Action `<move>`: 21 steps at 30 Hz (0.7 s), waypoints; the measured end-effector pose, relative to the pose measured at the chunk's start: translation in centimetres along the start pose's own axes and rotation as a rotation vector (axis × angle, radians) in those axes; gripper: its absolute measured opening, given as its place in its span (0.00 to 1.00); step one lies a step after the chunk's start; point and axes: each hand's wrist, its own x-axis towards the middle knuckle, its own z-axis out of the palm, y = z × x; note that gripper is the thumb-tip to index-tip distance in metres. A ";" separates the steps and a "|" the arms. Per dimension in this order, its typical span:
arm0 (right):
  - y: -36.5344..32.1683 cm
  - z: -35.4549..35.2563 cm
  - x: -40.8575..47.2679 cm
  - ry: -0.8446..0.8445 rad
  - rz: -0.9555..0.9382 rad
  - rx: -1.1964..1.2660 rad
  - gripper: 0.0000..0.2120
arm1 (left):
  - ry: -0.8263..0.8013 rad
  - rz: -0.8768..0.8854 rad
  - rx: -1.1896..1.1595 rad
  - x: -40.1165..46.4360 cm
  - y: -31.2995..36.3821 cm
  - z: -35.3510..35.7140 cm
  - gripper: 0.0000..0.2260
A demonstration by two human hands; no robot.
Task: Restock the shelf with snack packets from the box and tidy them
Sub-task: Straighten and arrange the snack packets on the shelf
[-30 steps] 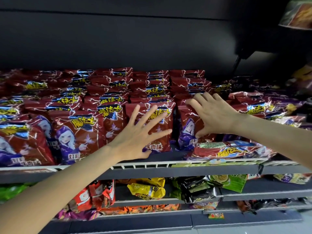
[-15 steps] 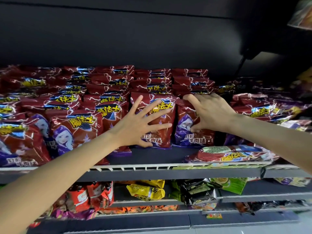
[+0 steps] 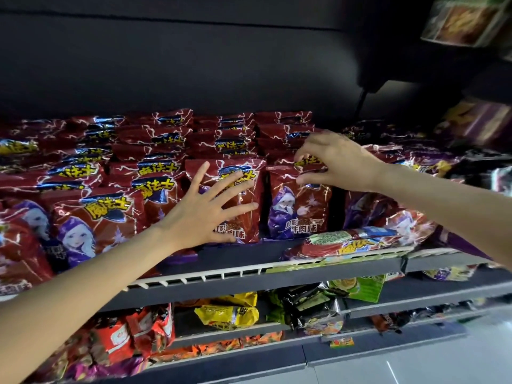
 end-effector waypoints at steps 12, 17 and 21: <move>-0.2 -1.3 0.1 0.007 0.070 0.200 0.15 | 0.167 -0.136 -0.264 1.4 1.6 -2.6 0.23; -2.0 -6.2 -8.3 0.177 0.123 0.616 0.19 | 0.273 -0.176 -0.361 1.7 1.8 -3.0 0.18; -2.8 -4.9 -14.4 0.313 0.183 0.464 0.16 | 0.354 -0.231 -0.489 2.1 2.5 -4.2 0.15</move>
